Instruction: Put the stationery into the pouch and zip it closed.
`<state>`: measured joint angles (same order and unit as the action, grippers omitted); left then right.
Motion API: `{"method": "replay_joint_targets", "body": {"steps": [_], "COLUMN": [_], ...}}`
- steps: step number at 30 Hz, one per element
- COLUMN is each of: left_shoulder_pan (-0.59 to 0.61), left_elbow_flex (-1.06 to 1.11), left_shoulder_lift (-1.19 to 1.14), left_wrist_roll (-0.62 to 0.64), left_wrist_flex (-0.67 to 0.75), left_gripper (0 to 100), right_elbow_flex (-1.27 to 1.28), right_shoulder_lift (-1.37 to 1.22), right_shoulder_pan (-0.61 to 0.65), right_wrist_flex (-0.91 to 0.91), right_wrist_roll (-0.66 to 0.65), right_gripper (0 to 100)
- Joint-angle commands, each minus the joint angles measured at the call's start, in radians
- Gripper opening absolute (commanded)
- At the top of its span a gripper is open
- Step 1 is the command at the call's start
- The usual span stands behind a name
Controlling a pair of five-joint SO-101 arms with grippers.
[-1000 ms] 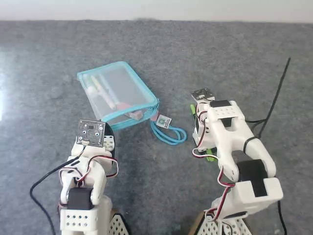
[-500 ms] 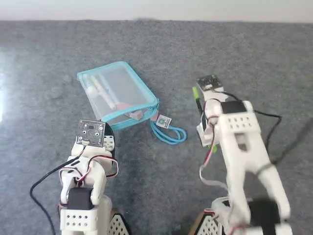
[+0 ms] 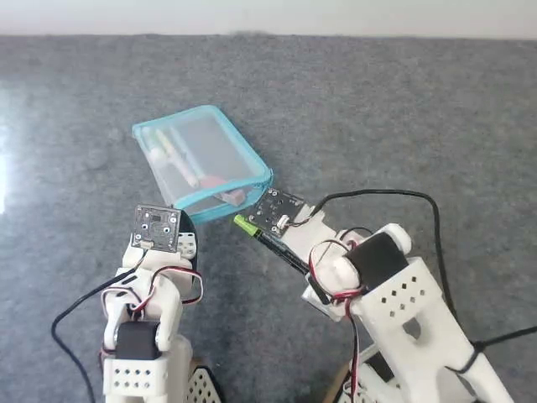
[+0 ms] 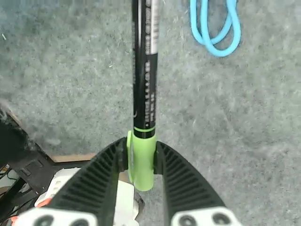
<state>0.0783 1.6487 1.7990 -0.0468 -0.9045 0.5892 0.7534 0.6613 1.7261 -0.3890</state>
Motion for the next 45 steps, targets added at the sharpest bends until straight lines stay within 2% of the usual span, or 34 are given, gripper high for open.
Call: {"method": "replay_joint_targets", "body": {"steps": [1,7,11,15,21,31,45], "left_shoulder_pan": [0.002,0.002,0.002,0.002,0.002,0.002,0.002], "left_elbow_flex": [-0.007,-0.005,-0.005,-0.005,-0.005,-0.005,-0.005], "left_shoulder_lift": [0.002,0.002,0.002,0.002,0.002,0.002,0.002], "left_wrist_roll": [0.011,0.012,0.012,0.012,0.012,0.011,0.011], "left_wrist_flex": [0.038,0.035,0.034,0.034,0.034,0.034,0.034], "left_gripper": [1,1,1,1,1,1,1], "right_elbow_flex": [-0.012,-0.11,-0.264,-0.376,-0.436,-0.434,-0.476], "right_shoulder_lift": [-0.042,-0.297,-0.429,-0.532,-0.647,-0.685,-0.634], "right_shoulder_pan": [0.008,0.005,-0.053,-0.116,-0.119,-0.053,-0.056], "right_wrist_flex": [0.01,-0.053,-0.054,-0.053,-0.056,-0.001,0.068], "right_wrist_roll": [-0.014,0.014,0.049,0.049,0.049,0.018,0.026], "right_gripper": [0.8,0.8,0.8,0.8,0.8,0.8,0.8]}}
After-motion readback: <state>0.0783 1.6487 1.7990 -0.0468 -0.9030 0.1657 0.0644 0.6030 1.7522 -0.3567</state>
